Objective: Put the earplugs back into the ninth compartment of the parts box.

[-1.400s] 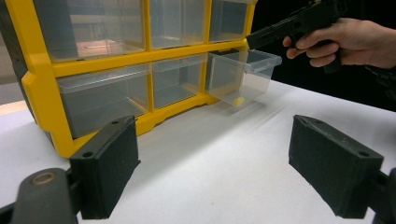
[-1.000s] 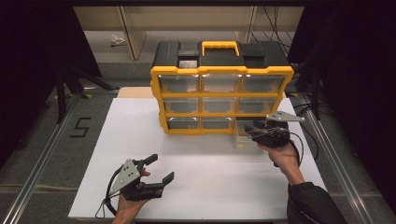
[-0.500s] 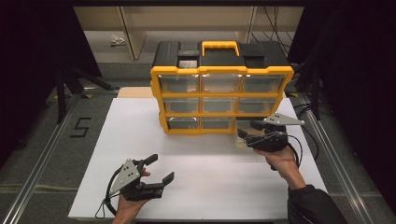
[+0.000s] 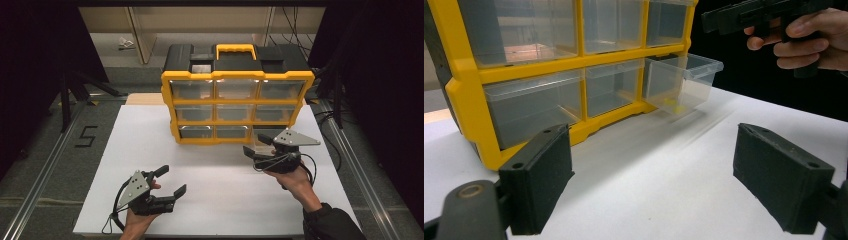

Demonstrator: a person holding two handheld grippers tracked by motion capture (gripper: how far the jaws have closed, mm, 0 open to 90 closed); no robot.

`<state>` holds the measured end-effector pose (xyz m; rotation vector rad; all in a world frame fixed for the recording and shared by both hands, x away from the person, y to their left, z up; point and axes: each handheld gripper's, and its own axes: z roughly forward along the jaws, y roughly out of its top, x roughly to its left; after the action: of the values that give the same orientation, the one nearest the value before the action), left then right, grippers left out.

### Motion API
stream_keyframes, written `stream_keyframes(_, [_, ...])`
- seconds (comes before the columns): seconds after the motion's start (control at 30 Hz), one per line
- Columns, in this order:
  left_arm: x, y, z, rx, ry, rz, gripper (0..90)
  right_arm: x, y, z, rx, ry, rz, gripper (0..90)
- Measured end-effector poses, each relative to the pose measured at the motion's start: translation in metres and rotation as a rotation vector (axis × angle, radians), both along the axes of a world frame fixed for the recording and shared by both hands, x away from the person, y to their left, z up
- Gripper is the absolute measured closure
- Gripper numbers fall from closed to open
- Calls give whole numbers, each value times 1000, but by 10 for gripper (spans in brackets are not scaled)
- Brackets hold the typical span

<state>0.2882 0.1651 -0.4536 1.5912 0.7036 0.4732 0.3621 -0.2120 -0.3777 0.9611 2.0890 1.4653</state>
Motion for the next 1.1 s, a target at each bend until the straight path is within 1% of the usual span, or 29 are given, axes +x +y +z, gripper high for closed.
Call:
stream_keyframes(0.07, [0,0,0,-1,0,0,156,-3,2,-1,15,-7,4,300])
stream_keyframes(0.23, [0,0,0,-4,3,-3,156,-13,8,-5,30,-27,24,262])
stream_keyframes(0.37, [0,1,0,-3,3,-2,156,-20,9,-7,43,-40,35,241])
stream_keyframes(0.53, [0,0,0,-1,1,-4,156,-27,7,-11,65,-52,26,238])
stream_keyframes(0.6, [0,0,0,0,3,-3,156,-31,6,-14,78,-60,13,238])
stream_keyframes(0.83, [-1,0,0,6,-1,-5,156,-38,8,-23,75,-75,15,237])
stream_keyframes(1.1, [-1,0,0,3,0,-4,156,-43,5,-32,91,-76,4,214])
